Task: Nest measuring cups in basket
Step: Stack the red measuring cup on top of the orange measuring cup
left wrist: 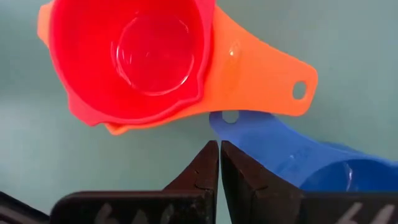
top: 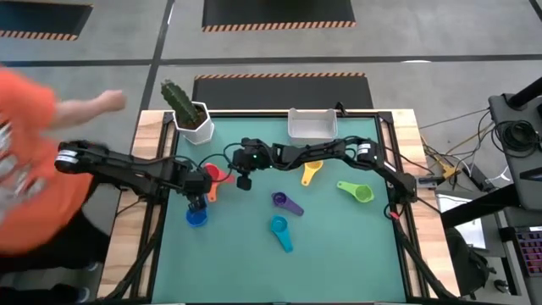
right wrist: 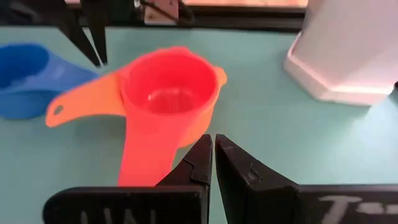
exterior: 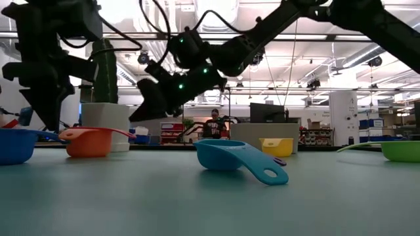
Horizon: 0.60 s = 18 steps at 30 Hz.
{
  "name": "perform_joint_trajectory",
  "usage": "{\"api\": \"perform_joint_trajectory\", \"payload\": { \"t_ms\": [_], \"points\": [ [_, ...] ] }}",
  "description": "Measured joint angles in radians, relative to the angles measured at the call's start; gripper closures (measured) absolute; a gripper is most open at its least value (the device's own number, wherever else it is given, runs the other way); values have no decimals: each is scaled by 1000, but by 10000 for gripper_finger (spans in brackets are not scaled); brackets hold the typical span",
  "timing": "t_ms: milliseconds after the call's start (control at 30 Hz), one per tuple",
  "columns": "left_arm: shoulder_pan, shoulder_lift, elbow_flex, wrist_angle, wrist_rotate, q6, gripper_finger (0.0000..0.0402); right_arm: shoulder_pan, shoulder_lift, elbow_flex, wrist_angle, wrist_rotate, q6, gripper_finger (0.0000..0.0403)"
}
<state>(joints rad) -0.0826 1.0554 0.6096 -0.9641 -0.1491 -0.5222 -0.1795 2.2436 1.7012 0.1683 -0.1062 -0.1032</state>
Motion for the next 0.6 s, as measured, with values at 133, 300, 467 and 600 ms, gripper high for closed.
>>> {"api": "perform_joint_trajectory", "payload": {
  "t_ms": [133, 300, 467, 600],
  "points": [
    [0, 0, -3, 37, -10, -11, 402, 0, 26, 3, -13, 0, 0, 394],
    [0, 6, -3, 49, -39, -11, 402, 0, 31, 3, 5, 0, 0, 394],
    [0, 10, -7, 76, -51, -19, 402, 0, 33, 1, 0, -5, -1, 394],
    [0, 10, -10, 101, -51, -20, 402, 4, 33, 1, -3, -8, 0, 394]
  ]
}}
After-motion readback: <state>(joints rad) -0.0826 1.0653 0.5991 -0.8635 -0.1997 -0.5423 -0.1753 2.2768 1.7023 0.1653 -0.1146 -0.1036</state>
